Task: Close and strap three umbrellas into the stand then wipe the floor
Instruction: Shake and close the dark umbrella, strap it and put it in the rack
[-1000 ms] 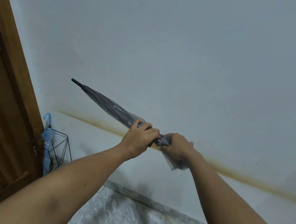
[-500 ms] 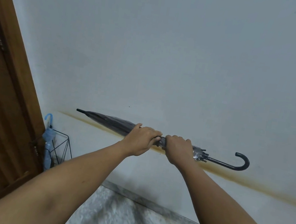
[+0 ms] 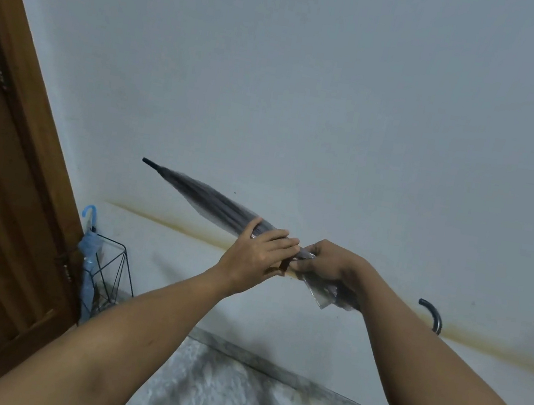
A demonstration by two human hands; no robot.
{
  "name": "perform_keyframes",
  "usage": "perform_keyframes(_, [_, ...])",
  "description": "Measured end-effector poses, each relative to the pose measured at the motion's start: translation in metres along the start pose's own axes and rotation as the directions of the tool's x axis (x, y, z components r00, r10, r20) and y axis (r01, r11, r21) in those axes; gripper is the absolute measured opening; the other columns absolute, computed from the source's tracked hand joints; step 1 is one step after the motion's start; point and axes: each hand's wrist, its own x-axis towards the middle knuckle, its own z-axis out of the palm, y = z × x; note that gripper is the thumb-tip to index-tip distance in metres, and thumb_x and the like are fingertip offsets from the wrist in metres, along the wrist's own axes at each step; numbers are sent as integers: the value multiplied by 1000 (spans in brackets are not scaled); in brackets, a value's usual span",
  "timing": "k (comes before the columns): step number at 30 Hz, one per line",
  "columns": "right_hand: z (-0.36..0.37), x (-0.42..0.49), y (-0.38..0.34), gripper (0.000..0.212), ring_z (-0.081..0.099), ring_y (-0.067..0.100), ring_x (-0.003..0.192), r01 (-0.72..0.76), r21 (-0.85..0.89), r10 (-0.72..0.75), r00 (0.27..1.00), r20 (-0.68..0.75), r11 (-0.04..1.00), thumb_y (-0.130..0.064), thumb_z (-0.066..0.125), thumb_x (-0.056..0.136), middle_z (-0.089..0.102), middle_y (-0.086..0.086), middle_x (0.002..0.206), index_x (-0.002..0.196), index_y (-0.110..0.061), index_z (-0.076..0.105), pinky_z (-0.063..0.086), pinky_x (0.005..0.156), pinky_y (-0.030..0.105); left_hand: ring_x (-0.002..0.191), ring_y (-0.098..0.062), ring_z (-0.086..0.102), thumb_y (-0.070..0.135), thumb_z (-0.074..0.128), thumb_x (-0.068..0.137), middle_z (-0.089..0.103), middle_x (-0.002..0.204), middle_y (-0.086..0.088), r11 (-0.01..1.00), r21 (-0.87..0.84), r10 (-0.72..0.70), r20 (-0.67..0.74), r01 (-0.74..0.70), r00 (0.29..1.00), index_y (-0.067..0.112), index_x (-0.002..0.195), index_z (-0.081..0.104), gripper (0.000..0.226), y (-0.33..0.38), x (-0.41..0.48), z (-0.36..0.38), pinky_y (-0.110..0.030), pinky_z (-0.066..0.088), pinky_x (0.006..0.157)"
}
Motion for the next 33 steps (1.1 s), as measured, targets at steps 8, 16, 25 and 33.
perform_keyframes(8, [1,4,-2,42,69,16,87,-17,7,17,998,-52,1000,-48,79,71,72,-3,96,104,-25,67,54,80,33,108,-8,59,20,66,87,66,115,17,999,-25,-32,51,33,998,29,116,60,32,-5,10,-4,-42,38,93])
perform_keyframes(16, [30,5,-17,28,60,23,92,-191,-740,-146,920,-364,645,-30,68,81,62,-3,99,105,-23,56,34,90,47,92,-6,59,29,63,89,66,99,19,928,-207,-240,303,309,922,37,114,56,27,0,12,-7,-32,41,83])
perform_keyframes(25, [38,14,4,22,54,24,101,-137,-824,-336,867,-367,549,-20,52,90,58,0,107,112,-22,51,35,89,47,95,-13,62,32,57,94,70,108,13,887,-253,-279,372,386,885,35,123,57,29,-8,12,-12,-32,46,85])
perform_keyframes(33, [26,19,5,14,53,23,95,-106,-757,-223,921,-319,645,-29,48,96,52,-2,94,108,-25,53,34,85,46,76,6,58,23,57,89,73,103,11,803,-387,-362,287,453,887,22,121,67,33,-6,17,-20,-5,40,78])
